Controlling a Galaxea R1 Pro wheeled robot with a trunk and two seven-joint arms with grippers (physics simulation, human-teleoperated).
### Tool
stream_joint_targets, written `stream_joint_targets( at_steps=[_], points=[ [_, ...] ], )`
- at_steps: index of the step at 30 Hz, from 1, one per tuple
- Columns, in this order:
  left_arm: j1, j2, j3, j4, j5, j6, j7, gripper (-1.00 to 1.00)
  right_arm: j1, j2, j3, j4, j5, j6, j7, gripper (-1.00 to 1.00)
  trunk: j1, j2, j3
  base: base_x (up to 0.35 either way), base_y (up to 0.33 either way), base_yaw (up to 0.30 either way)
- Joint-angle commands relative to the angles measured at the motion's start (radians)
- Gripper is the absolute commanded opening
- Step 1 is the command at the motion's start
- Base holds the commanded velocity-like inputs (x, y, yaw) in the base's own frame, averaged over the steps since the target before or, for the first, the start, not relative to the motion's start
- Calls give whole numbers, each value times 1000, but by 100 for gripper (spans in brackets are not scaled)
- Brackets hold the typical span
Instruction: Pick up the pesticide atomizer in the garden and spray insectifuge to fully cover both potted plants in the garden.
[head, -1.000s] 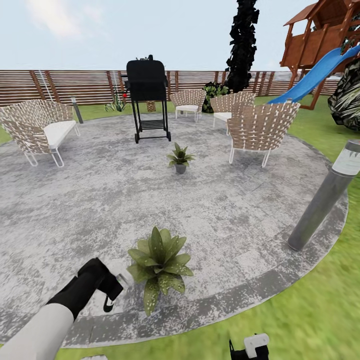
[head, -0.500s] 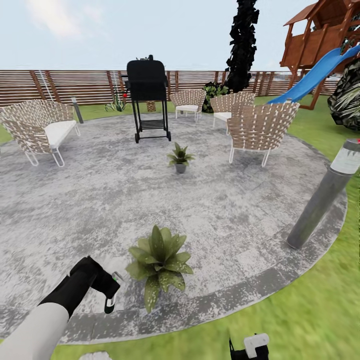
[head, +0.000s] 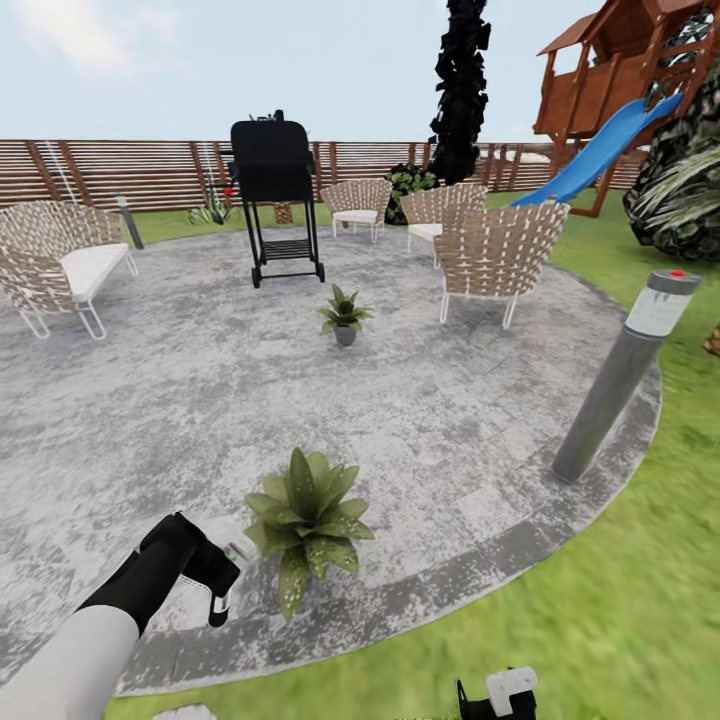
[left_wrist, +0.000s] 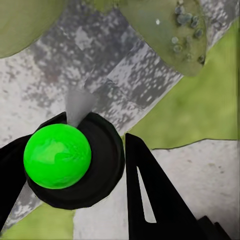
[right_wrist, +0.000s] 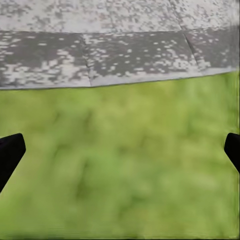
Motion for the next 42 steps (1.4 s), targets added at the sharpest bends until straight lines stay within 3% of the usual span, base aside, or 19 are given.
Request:
stream_joint_targets(
  at_steps=[1,13,19,24,33,34,40,42],
  points=[
    [0,1,-2,-2,-5,5,-6,-100,-1,0,6,1,8,0,-10,100,0,0,-1,0,0,-298],
    [2,4,-9,-2,-15,4,-6,-100,-1,0,6,1,7,0,-10,100,0,0,-1,0,121,-78],
    [5,7,-11,-1,-16,7,66,-100,-1,0,6,1,7,0,-10,100,0,0,-1,0,1,0],
    [3,-3,-55,-1,-17,11,74,-100,-1,0,6,1,8,0,-10,100,0,0,-1,16,0,0],
    [3,-3,-64,-1,-16,9,74,-100,-1,0,6,1,7,0,-10,100,0,0,-1,163,67,0],
    [6,14,-66,12,-17,6,73,-100,-1,0,6,1,7,0,-10,100,0,0,-1,2,1,0],
    [9,21,-73,18,-19,4,72,-100,-1,0,6,1,8,0,-10,100,0,0,-1,0,0,0],
    [12,30,-73,18,-35,4,71,-100,-1,0,6,1,7,0,-10,100,0,0,-1,0,0,0]
  ],
)
